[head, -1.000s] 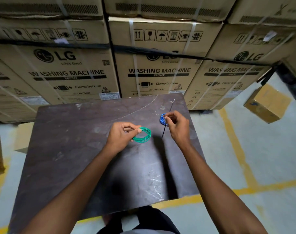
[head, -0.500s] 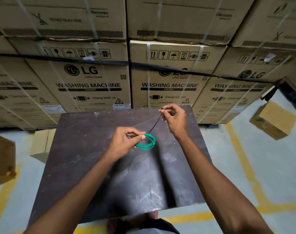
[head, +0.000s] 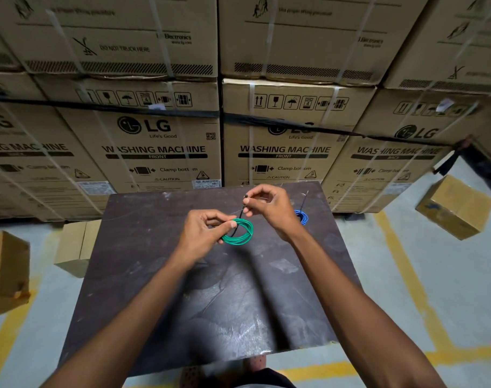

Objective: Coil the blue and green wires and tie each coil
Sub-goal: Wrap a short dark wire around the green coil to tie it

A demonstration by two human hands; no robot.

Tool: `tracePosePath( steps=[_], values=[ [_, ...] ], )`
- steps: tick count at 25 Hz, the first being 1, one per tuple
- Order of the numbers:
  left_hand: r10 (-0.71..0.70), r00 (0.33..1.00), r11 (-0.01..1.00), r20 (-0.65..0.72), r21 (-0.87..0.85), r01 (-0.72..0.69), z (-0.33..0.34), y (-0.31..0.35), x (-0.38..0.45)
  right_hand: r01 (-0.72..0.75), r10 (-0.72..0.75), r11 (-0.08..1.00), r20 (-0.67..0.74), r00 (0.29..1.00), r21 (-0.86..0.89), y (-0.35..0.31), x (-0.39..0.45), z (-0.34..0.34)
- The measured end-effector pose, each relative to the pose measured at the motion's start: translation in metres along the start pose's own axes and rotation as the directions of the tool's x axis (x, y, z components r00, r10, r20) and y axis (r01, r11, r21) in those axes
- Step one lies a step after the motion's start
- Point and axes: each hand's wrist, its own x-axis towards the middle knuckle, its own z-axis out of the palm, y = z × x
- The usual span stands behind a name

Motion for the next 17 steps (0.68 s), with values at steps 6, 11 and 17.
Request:
tracePosePath(
  steps=[6, 11, 17],
  values=[
    [-0.002, 1.000, 1.000, 0.004, -0.003, 0.002, -0.007, 0.003, 0.001, -0.077, 0.084, 0.989, 0.046, 0.995, -0.123, -0.010, 0.000, 0.004],
    [0.011, 1.000, 0.999, 0.009, -0.034, -0.010, -0.010, 0.008, -0.003, -0.113, 0.109, 0.993, -0.146, 0.983, -0.017, -0.012, 0.009, 0.000],
    [0.021, 1.000, 0.999, 0.018, -0.026, -0.021, -0.011, 0.006, -0.003, -0.248, 0.250, 0.968, -0.174, 0.953, 0.034, -0.003, 0.009, -0.004]
  ],
)
